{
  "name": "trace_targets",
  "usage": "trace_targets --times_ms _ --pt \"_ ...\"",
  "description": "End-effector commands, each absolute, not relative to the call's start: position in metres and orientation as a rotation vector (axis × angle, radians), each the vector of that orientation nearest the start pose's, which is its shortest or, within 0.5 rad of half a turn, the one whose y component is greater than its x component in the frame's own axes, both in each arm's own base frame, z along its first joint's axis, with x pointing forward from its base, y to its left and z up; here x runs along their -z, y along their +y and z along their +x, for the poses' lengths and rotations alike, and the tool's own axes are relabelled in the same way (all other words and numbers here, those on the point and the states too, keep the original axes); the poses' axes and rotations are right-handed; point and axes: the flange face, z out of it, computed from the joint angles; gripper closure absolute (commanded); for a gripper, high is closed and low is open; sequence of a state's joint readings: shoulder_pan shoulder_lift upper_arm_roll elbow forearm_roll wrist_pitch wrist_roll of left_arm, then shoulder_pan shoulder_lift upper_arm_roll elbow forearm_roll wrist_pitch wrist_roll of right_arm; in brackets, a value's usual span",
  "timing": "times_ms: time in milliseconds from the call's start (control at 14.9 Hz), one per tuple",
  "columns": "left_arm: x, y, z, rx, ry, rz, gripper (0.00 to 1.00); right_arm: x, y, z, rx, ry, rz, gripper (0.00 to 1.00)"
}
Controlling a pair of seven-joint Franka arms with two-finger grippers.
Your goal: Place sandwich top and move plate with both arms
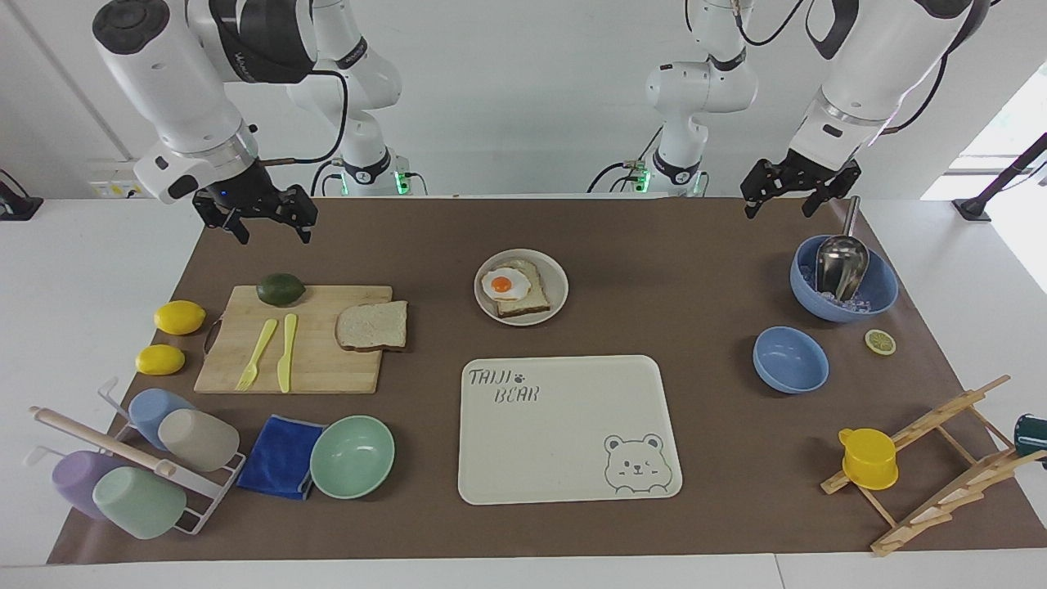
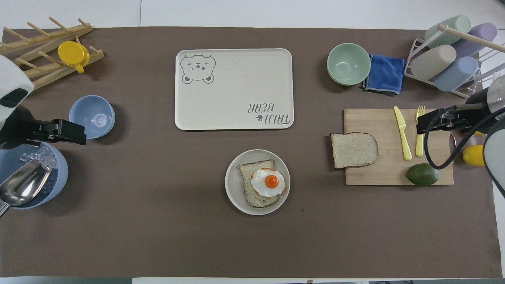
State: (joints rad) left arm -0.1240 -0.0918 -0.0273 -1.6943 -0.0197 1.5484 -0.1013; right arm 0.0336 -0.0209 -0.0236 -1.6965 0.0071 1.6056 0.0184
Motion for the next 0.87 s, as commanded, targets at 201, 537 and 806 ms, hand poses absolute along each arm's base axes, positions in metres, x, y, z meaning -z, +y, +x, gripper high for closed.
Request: trace_targets --times_ms 201,537,806 --pt "-0.617 -0.077 0.509 -0.058 0.055 -3.148 0.00 -0.585 0.006 0.543 -0.113 -0.022 -3.142 0.00" --pt "-0.617 -0.072 0.510 -0.060 0.038 -3.149 0.00 -0.586 -0.007 0.545 -0.067 0.032 -3.135 0.00" --pt "-0.617 -0.072 0.510 -0.060 0.038 -3.149 0.00 -0.579 0.002 0.544 -0.037 -0.032 -3.157 0.00"
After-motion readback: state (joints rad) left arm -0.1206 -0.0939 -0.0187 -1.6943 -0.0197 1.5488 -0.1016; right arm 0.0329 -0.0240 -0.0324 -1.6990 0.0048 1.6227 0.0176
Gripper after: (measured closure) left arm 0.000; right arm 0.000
